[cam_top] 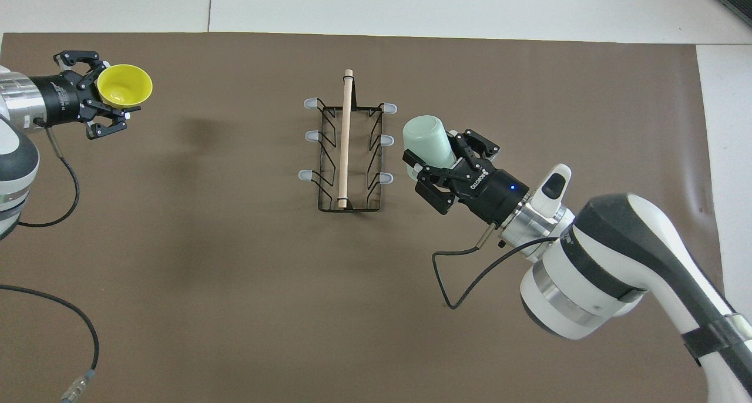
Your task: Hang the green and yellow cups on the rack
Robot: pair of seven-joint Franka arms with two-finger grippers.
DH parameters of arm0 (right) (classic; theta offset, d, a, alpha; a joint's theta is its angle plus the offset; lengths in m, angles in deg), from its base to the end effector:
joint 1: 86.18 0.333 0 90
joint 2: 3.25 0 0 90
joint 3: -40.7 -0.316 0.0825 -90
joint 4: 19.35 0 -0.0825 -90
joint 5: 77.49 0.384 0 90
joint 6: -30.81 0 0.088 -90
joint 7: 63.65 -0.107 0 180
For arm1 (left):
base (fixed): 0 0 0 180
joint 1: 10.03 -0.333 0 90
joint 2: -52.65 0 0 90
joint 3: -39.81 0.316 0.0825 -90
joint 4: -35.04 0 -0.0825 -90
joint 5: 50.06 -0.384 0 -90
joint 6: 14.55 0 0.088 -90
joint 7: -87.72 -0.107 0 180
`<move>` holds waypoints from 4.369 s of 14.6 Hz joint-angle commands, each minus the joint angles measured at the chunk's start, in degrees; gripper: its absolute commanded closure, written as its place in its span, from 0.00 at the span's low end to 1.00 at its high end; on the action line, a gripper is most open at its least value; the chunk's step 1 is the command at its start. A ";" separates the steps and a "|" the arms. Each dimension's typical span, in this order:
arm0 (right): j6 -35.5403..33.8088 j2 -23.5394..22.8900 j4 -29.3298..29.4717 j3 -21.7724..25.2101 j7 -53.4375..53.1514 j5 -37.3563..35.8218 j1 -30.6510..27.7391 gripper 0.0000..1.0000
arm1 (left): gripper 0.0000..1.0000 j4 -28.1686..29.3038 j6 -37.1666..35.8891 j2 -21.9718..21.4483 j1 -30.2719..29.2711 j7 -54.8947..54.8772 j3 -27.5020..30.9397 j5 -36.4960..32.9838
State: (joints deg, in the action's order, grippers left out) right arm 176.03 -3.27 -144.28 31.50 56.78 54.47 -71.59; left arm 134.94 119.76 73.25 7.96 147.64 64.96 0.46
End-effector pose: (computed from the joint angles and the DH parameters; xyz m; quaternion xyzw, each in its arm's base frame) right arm 0.5098 0.2156 0.4114 -0.7386 -0.1826 -0.5293 0.3754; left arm 0.6716 0.0429 0.4164 0.6402 0.7033 0.0009 0.3092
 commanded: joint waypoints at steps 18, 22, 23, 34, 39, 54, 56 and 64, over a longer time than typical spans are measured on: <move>-5.38 -10.43 1.98 -0.12 24.92 19.65 5.45 1.00 | 1.00 -0.14 -1.93 -10.49 1.78 1.78 -14.68 -34.93; -8.64 -13.52 2.59 -0.12 30.73 22.11 5.45 1.00 | 1.00 0.38 -3.61 -12.33 0.64 5.02 -22.41 -47.84; -8.73 -13.61 2.59 -0.12 30.91 22.11 5.45 1.00 | 1.00 1.08 -3.61 -12.86 0.38 6.51 -23.99 -51.36; -6.89 -13.97 2.07 -0.12 34.43 22.02 4.75 0.00 | 1.00 14.00 -0.89 -19.27 -6.21 32.95 -43.25 -91.35; 3.48 -8.34 2.33 -0.12 33.81 19.21 4.48 0.00 | 1.00 19.19 4.31 -20.77 -6.21 43.94 -45.27 -108.84; 19.49 -2.62 3.12 0.32 30.75 -35.52 -9.39 0.00 | 1.00 24.65 -11.77 -16.92 -6.13 73.05 -54.94 -138.57; 19.40 -2.62 2.42 0.41 30.21 -38.87 -11.41 0.00 | 1.00 23.60 -13.70 -14.46 -6.04 73.76 -55.73 -140.25; 4.68 -3.76 4.95 1.03 13.32 -80.19 -23.96 0.00 | 1.00 19.20 -18.90 -7.59 -5.25 76.04 -58.45 -141.49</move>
State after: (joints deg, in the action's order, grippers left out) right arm 187.59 -6.68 -141.17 32.58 78.42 -12.97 -91.26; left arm 155.59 102.16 64.65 2.57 222.46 7.36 -140.39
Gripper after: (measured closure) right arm 0.000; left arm 0.308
